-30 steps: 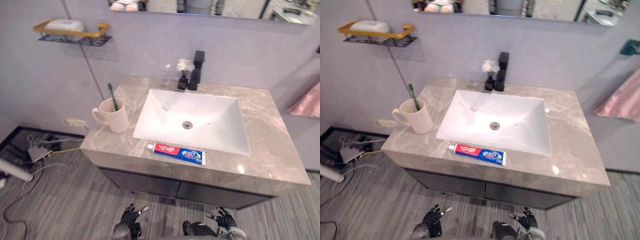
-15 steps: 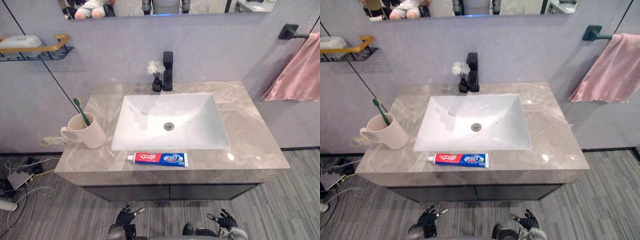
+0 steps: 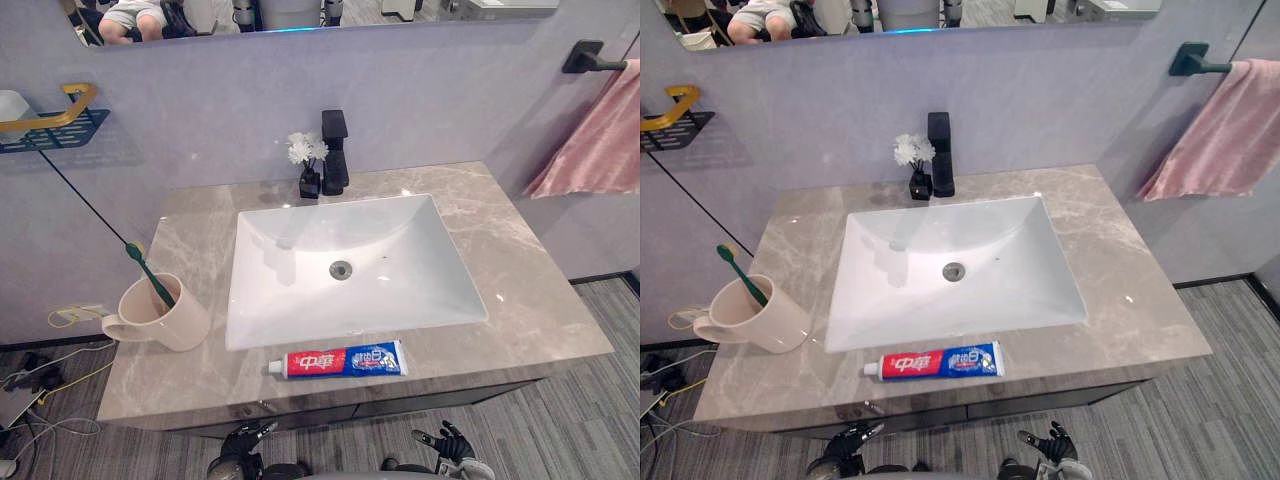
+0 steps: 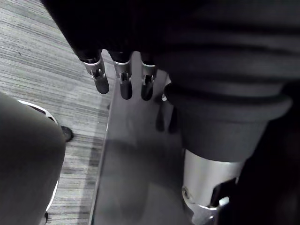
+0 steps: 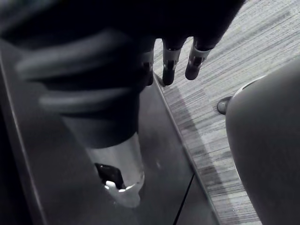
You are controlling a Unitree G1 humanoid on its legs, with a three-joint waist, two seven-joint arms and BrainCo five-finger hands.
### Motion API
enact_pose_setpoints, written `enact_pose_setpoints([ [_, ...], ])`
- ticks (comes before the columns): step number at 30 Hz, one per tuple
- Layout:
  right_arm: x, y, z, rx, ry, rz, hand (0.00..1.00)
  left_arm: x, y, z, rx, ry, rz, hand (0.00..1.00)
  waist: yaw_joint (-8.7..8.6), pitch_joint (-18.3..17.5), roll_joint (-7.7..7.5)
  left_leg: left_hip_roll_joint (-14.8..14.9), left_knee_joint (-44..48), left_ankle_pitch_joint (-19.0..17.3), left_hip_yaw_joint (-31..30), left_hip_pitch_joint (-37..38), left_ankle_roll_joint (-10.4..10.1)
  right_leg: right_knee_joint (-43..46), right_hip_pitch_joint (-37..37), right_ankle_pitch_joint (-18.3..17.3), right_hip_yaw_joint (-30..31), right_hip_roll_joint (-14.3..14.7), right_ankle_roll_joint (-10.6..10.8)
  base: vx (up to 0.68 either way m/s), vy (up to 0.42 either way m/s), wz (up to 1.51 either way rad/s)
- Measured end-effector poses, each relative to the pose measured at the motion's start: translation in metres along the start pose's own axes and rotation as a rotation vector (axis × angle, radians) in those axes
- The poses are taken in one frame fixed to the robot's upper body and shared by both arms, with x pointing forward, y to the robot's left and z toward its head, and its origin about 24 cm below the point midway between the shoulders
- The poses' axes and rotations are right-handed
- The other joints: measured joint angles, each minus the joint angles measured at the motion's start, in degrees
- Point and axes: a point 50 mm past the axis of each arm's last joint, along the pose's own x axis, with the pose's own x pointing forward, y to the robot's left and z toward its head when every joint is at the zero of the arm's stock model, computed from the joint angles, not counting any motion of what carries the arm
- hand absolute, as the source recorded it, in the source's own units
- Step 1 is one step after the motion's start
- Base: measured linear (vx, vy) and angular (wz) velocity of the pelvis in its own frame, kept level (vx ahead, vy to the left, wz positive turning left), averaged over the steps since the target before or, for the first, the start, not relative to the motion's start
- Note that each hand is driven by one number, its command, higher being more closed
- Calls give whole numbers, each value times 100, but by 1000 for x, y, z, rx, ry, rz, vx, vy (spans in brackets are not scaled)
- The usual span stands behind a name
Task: Organize washtable
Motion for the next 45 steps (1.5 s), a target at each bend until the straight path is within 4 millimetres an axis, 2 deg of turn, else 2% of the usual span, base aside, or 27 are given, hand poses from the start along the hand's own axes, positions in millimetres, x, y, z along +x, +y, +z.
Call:
enact_pose_setpoints([
  [8, -1, -3, -7, 14, 32, -20, 0, -1, 4, -2, -8, -11, 8, 0, 20, -37, -56, -74, -57, 93, -286, 98, 76, -149, 275, 0, -194, -5, 0, 17, 1, 17],
  [14, -1, -4, -8, 18, 35, -25, 0, -1, 5, -2, -8, -22, 12, 0, 17, -54, -83, -57, -508, 378, -365, 274, 74, -225, 255, 93, -200, 64, -1, -120, -32, 4],
  [19, -1, -5, -7, 17, 34, -31, 0, -2, 3, -3, -10, -20, 8, 0, 3, -55, -91, -51, -619, 430, -371, 279, 44, -355, 250, 203, -184, 88, -22, -91, -10, -2],
  [20, -1, -6, -11, 15, 53, -49, 0, -2, 5, -4, -9, -17, 13, 0, 0, -122, -147, -73, -656, 449, -481, 296, 67, -495, 333, 251, -209, 102, 8, 0, 0, 0],
  [26, -1, -6, -11, 16, 54, -50, 0, -2, 5, -4, -4, -17, 12, 0, -1, -123, -154, -73, -657, 448, -481, 296, 67, -496, 333, 251, -210, 102, 8, 0, 0, 0],
  [38, -3, -11, -17, 116, 68, -52, 0, 1, 4, 2, 165, -11, -32, 0, -7, -120, -179, -95, -807, 534, -606, 396, 83, -564, 517, 239, -537, -6, 44, -12, -3, 10],
  [45, -5, -18, -20, 123, 75, -72, 0, 1, 8, 4, 177, -24, -29, 0, -1, -116, -190, -110, -809, 547, -730, 390, 77, -646, 621, 248, -708, -19, 68, -26, -6, 12],
])
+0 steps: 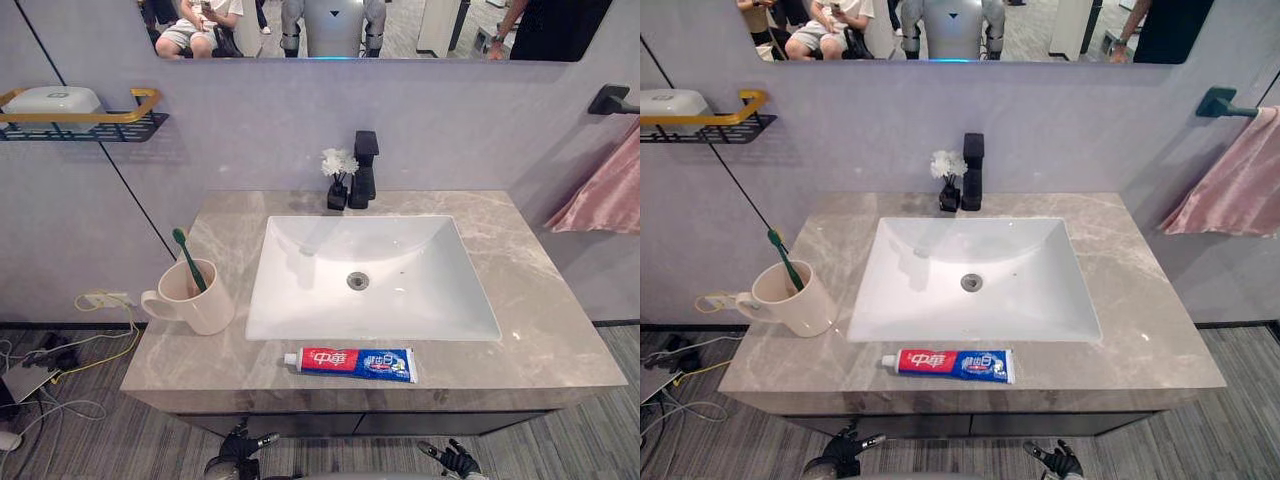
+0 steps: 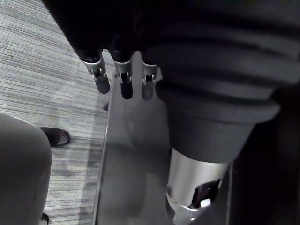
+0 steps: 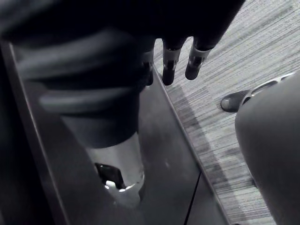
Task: Organize washtable
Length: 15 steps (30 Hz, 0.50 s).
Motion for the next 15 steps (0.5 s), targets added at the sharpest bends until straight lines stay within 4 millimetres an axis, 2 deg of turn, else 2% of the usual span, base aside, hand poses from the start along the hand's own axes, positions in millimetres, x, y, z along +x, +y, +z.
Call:
enact_pose_setpoints([
  [5, -2, -11, -10, 8, 39, -32, 0, -1, 5, -1, -42, -19, 23, 0, 1, 6, -5, -44, -11, 28, -278, -23, 1, -48, 142, -55, -309, -20, 80, -4, -20, 29],
  [8, -2, -16, -9, 17, 36, -48, 0, -3, 20, -7, -116, -7, 84, 0, 3, 6, 22, -58, 0, 35, -399, -93, -4, -49, 145, -70, -451, -33, 100, -5, -13, 21],
  [12, -1, -33, 2, 56, 8, -99, 0, -14, 65, -25, -198, 26, 230, 0, 29, 41, 79, -75, 0, 57, -529, -122, -19, -47, 186, -89, -614, -45, 118, -3, -8, 19],
  [13, -1, -38, 6, 56, -3, -112, 0, -19, 82, -29, -234, 27, 285, 0, 59, 58, 107, -75, 1, 62, -539, -121, -28, -45, 198, -91, -628, -46, 117, -27, -8, 5],
  [14, 0, -44, 12, 63, -21, -126, 0, -24, 102, -28, -269, 9, 347, 0, 155, 88, 156, -75, 3, 73, -543, -117, -45, -42, 235, -92, -642, -50, 114, -38, -9, 5],
  [15, 0, -46, 14, 65, -25, -133, 0, -25, 110, -25, -285, -8, 372, 0, 167, 98, 173, -74, 4, 75, -547, -117, -48, -40, 238, -95, -647, -50, 110, -46, -9, 6],
])
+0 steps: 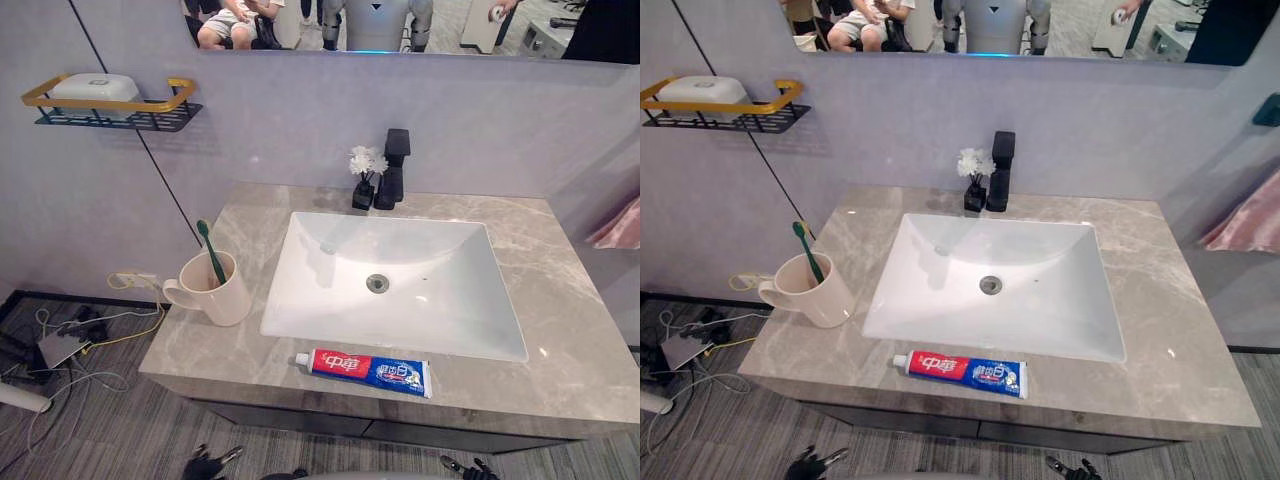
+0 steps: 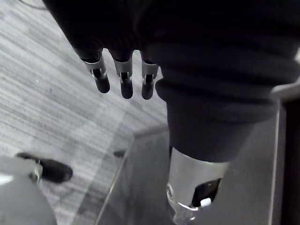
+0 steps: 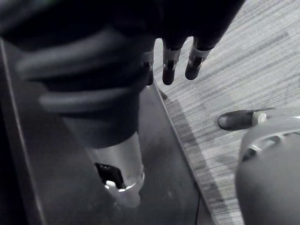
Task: Organize washtable
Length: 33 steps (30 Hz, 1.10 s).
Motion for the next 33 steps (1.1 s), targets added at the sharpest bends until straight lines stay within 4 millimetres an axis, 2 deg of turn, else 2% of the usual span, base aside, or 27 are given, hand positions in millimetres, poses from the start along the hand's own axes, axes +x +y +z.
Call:
enact_pose_setpoints([
  [1, 0, -2, 2, -3, -4, -3, 0, 1, 6, 6, -17, -20, 20, 0, 31, 8, 16, 0, 4, 2, -14, -1, -2, 3, 4, -3, -20, -1, -5, -70, -11, 16],
  [2, 1, -4, 4, -6, -11, -8, 0, 2, 23, 21, -59, -87, 68, 0, 107, 10, 59, 0, 0, 21, -72, -18, 2, 5, 2, -12, -98, -2, -14, -98, -18, 17],
  [3, 1, -5, 5, -2, -15, -10, 0, 1, 27, 30, -82, -127, 81, 0, 141, 6, 77, 3, -2, 24, -81, -59, 2, 6, 2, -18, -110, 0, -21, -102, -20, 23],
  [5, 0, -6, 2, 3, -11, -15, 0, -9, 41, 71, -135, -338, 118, 0, 189, -6, 122, 11, -5, 30, -149, -125, -6, 15, -1, -48, -233, 6, -50, -74, -28, 24],
  [6, -1, -6, 2, 7, -15, -14, 0, -14, 43, 83, -134, -398, 119, 0, 220, -22, 148, 15, -5, 33, -158, -151, -9, 24, -1, -55, -259, 7, -52, -23, -26, 20],
  [7, -3, -10, -2, 15, -16, -22, 0, -25, 42, 106, -151, -520, 114, 0, 316, -46, 137, 22, 0, 38, -160, -166, -9, 35, -3, -59, -273, 10, -51, 5, -8, 10],
  [8, -4, -11, -5, 22, -14, -26, 0, -33, 40, 119, -161, -589, 112, 0, 371, -49, 148, 21, 1, 48, -173, -171, -1, 35, -1, -59, -285, 11, -51, -1, -12, 9],
  [9, -6, -14, -10, 32, -3, -34, 0, -49, 34, 142, -193, -724, 103, 0, 463, -56, 164, 14, 2, 61, -204, -183, 7, 34, 2, -63, -315, 11, -51, -11, -6, 15],
  [11, -7, -10, -15, 40, 9, -15, 0, -85, 24, 174, -260, -950, 105, 0, 469, -94, 169, -4, 32, 76, -285, -215, -1, 34, 9, -75, -416, 3, -46, 4, 0, 20],
  [13, -8, -9, -19, 45, 22, -14, 0, -106, 16, 187, -274, -1054, 110, 0, 471, -131, 172, -6, 77, 83, -287, -202, -7, 33, 13, -75, -418, 4, -46, 33, 6, 5],
  [14, -8, -10, -21, 44, 27, -11, 0, -127, 8, 199, -248, -1155, 125, 0, 481, -157, 170, -5, 100, 83, -290, -202, -7, 29, 19, -75, -430, 8, -46, 13, 1, 3],
  [16, -9, -9, -21, 44, 28, -8, 0, -149, -2, 210, -208, -1265, 129, 0, 462, -162, 173, -3, 112, 82, -304, -190, -7, 22, 25, -74, -434, 12, -46, -25, -3, 2],
  [17, -9, -8, -22, 45, 28, -6, 0, -169, -9, 219, -183, -1361, 119, 0, 447, -163, 173, -3, 130, 79, -305, -182, -6, 23, 41, -74, -432, 13, -46, -35, -1, 0],
  [18, -9, -8, -22, 44, 29, -5, 0, -180, -12, 222, -179, -1411, 109, 0, 444, -163, 172, -4, 143, 77, -306, -181, -6, 24, 47, -73, -431, 13, -47, -45, 4, 0],
  [20, -9, -7, -22, 40, 30, 14, 0, -222, -25, 230, -167, -1609, 50, 0, 435, -160, 172, -8, 209, 60, -308, -179, 10, 22, 80, -67, -428, 13, -56, -47, 11, 1],
  [21, -9, -6, -23, 34, 32, 19, 0, -231, -27, 231, -165, -1652, 34, 0, 430, -159, 170, -9, 218, 59, -313, -173, 11, 19, 94, -66, -431, 14, -58, -53, 13, 1],
  [23, -9, -2, -23, 0, 37, 40, 0, -264, -39, 230, -166, -1810, -47, 0, 427, -157, 168, -3, 257, 57, -319, -188, 15, -15, 99, -46, -428, 30, -87, -73, 16, 0],
  [27, -9, 3, -26, -36, 49, 66, 0, -289, -59, 224, -130, -1921, -215, 0, 394, -158, 173, 11, 287, 58, -326, -202, 15, -22, 101, -38, -428, 51, -99, -45, 10, 1],
  [29, -8, 8, -23, -67, 42, 89, 0, -302, -74, 217, -47, -1983, -351, 0, 285, -160, 180, 20, 292, 59, -329, -208, 15, -34, 100, -31, -426, 65, -108, 0, 0, 0],
  [33, -9, 11, -26, -127, 57, 124, 0, -311, -99, 211, 46, -2010, -563, 0, 259, -164, 173, 36, 259, 62, -283, -230, 11, -152, 93, 22, -404, 96, -119, 7, 7, -5],
])
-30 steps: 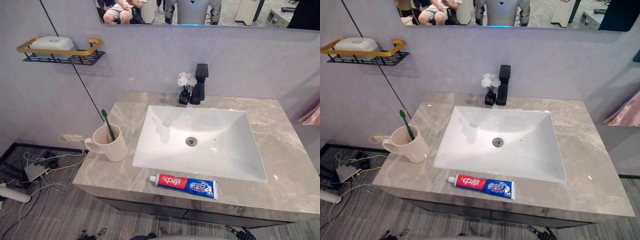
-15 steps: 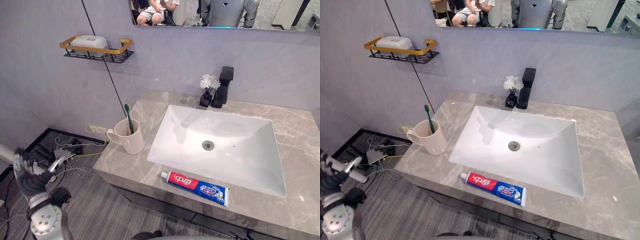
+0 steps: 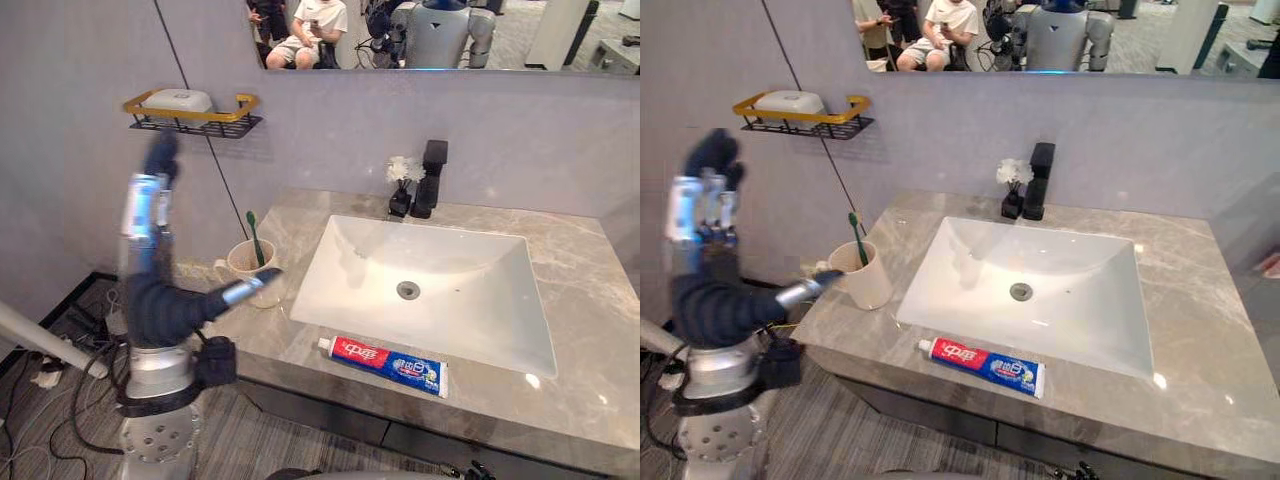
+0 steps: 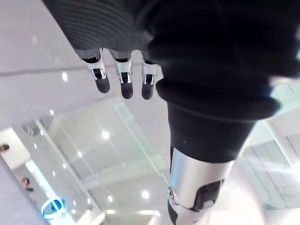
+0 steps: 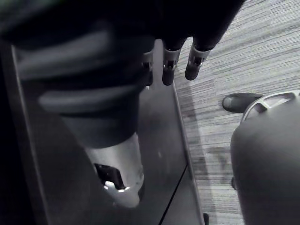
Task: Organize washtable
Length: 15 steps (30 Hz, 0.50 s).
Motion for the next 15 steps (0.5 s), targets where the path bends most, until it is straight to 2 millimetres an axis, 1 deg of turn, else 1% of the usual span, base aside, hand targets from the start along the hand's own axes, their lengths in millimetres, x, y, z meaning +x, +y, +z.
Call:
enact_pose_setpoints([
  [2, 0, -1, -1, -11, 7, 0, 0, 1, -10, -3, -18, 2, -57, 0, -3, -4, -5, 0, -10, 0, 19, 0, 0, -21, 3, 24, 17, 5, 5, 48, 12, -6],
  [3, 0, 0, 0, -29, 7, 6, 0, 0, -21, -9, -34, 12, -135, 0, -5, -5, -10, 2, -22, 0, 40, -2, -1, -56, 1, 45, 42, 10, 1, 46, 14, -8],
  [6, 0, 0, -1, -49, 12, 12, 0, -4, -39, -17, -49, 43, -257, 0, -25, -10, -21, 3, -28, 0, 86, 9, -1, -62, -7, 46, 93, 6, 1, 37, 19, -9],
  [7, 1, 1, 1, -57, 9, 16, 0, -7, -48, -21, -62, 54, -322, 0, -24, -10, -23, 10, -40, 0, 131, 14, -1, -63, -23, 46, 131, 5, 1, 19, 19, -11],
  [9, 1, 1, 2, -66, 5, 18, 0, -11, -56, -25, -80, 75, -372, 0, -29, -13, -26, 18, -49, 0, 171, 14, -1, -59, -46, 47, 162, 4, 0, 9, 17, -10],
  [11, 1, 1, 1, -77, 8, 20, 0, -19, -68, -32, -93, 115, -448, 0, -44, -22, -41, 24, -57, 0, 191, 14, -1, -57, -60, 49, 178, 6, -3, -3, 17, -5],
  [12, 1, 2, 1, -82, 9, 22, 0, -21, -70, -34, -87, 126, -464, 0, -50, -27, -48, 26, -57, 0, 197, 14, -1, -57, -63, 50, 183, 6, -5, -12, 13, -4],
  [13, 1, 3, 1, -93, 9, 28, 0, -25, -76, -41, -64, 151, -520, 0, -105, -41, -69, 32, -59, 0, 210, 14, -1, -56, -69, 54, 193, 10, -10, -14, 10, -4],
  [15, 1, 4, 1, -103, 8, 34, 0, -30, -81, -46, -43, 171, -567, 0, -108, -54, -88, 45, -62, 0, 243, 15, -1, -56, -83, 62, 224, 17, -21, -23, 13, -9],
])
